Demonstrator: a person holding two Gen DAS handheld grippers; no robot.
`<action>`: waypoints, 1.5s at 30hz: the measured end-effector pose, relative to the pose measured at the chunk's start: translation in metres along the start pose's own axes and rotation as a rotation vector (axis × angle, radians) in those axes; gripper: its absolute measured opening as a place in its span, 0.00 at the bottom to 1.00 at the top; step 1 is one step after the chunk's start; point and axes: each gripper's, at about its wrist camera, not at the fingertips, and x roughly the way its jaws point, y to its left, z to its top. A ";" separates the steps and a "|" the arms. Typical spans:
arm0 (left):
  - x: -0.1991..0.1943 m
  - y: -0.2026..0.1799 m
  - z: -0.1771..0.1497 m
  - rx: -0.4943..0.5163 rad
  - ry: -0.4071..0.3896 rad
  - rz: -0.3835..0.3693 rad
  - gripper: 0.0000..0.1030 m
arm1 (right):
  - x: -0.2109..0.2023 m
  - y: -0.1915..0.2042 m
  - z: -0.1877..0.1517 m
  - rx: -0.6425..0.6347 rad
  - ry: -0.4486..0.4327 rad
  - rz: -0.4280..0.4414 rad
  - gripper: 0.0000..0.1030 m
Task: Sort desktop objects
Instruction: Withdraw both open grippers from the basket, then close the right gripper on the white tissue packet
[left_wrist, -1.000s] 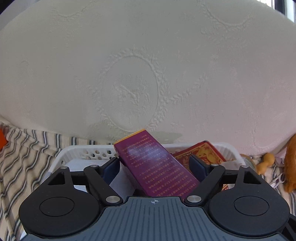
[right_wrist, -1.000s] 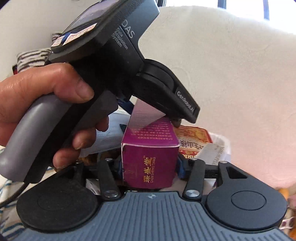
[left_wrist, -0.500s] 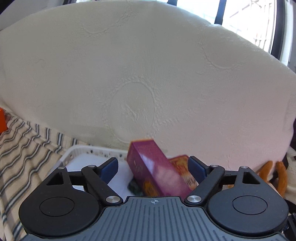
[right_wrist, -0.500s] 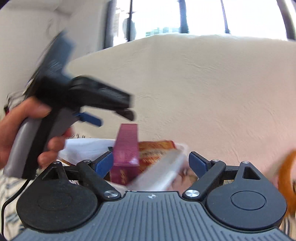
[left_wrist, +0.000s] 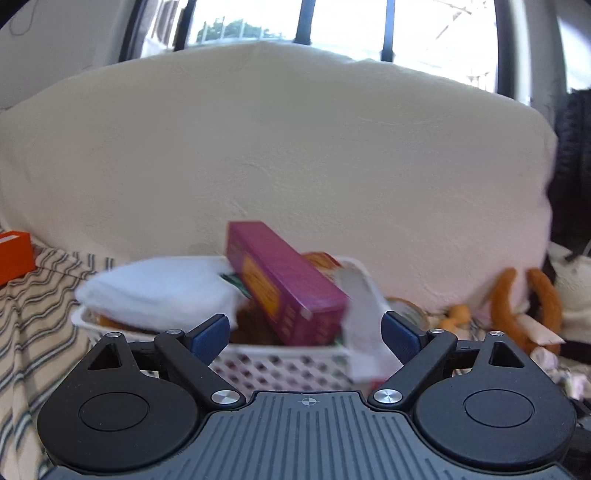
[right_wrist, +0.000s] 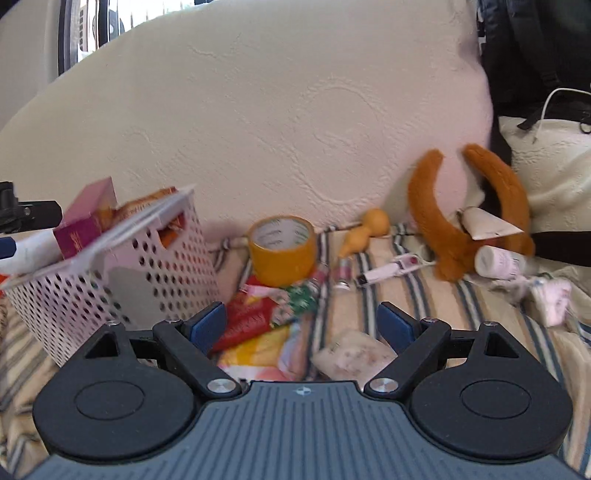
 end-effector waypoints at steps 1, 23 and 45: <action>-0.002 -0.008 -0.006 0.006 0.008 -0.013 0.93 | -0.004 -0.003 -0.002 0.002 -0.002 -0.001 0.87; 0.045 -0.059 -0.110 -0.006 0.342 -0.071 0.93 | -0.016 -0.063 -0.036 -0.076 0.082 0.062 0.87; 0.068 -0.054 -0.128 -0.048 0.365 -0.086 1.00 | 0.105 -0.039 -0.009 -0.428 0.358 0.177 0.79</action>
